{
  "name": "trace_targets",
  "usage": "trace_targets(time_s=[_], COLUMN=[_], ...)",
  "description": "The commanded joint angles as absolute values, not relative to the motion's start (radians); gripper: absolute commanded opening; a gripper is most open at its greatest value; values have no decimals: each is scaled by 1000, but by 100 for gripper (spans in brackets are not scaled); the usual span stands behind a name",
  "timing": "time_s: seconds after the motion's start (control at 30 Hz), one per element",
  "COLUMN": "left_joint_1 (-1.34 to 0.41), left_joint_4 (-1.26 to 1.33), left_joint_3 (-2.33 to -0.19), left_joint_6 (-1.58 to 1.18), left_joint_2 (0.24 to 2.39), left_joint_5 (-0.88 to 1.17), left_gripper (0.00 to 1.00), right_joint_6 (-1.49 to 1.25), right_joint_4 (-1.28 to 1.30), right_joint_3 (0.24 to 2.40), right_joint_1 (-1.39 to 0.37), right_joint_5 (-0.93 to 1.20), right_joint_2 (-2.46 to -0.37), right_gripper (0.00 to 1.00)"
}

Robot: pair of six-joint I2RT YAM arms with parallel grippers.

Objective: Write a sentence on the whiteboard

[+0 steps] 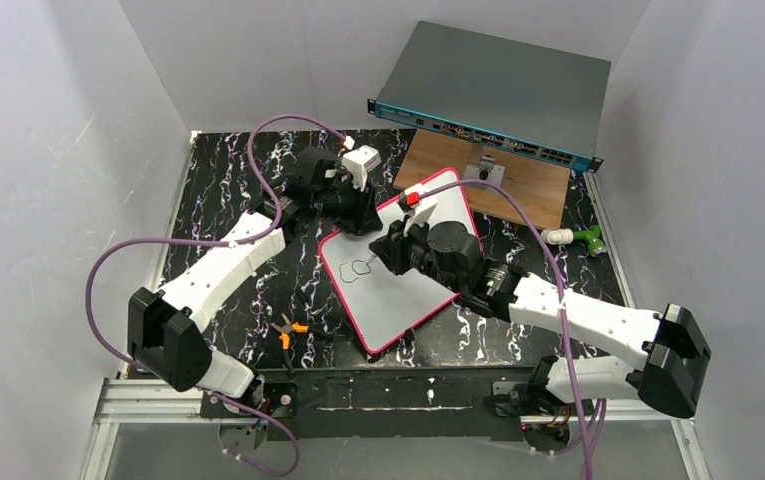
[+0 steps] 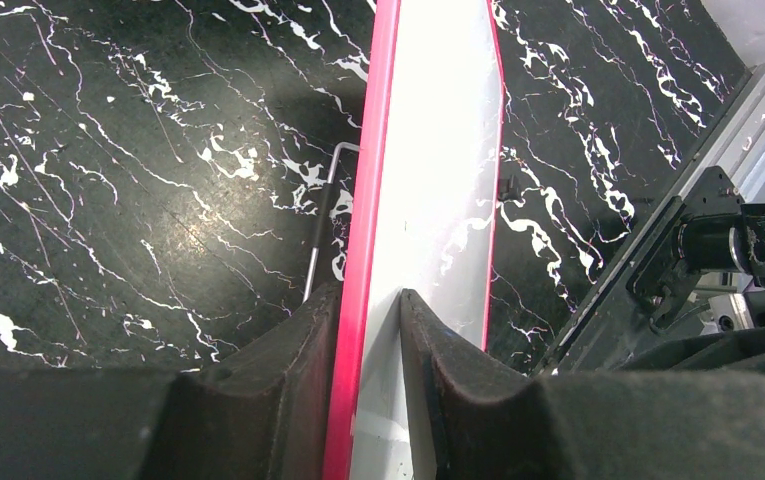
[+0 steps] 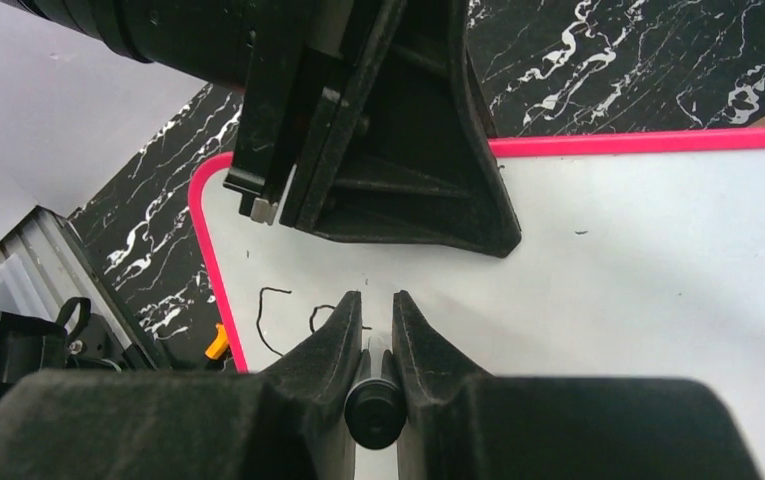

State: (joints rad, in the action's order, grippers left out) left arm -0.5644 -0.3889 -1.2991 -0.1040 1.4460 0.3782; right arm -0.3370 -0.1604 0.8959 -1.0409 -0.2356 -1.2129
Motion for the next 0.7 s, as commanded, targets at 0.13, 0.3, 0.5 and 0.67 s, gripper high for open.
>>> trace_targets(time_s=[0.13,0.3,0.5,0.67], left_joint_1=[-563,-563,-563,-564], left_joint_4=[-376,-376,-378,-380], left_joint_3=[-1335,-1337,-1340,-1345], left_joint_6=[-89,-89,-87,-83], left_joint_2=[1402,1402,1401,1404], left_joint_5=[357,356,354,349], left_gripper=[0,0,0,0], right_joint_6=[-304,-304,-315,-353], right_joint_4=[-270,-275,-244,-235], right_joint_3=[950,958,930,861], right_joint_1=[-1030,-1031,-1031,-1031], right_joint_5=[-258,-249,-250,-286], right_joint_2=[-1236,-1243,-1182,-1085], right_gripper=[1,1,1,1])
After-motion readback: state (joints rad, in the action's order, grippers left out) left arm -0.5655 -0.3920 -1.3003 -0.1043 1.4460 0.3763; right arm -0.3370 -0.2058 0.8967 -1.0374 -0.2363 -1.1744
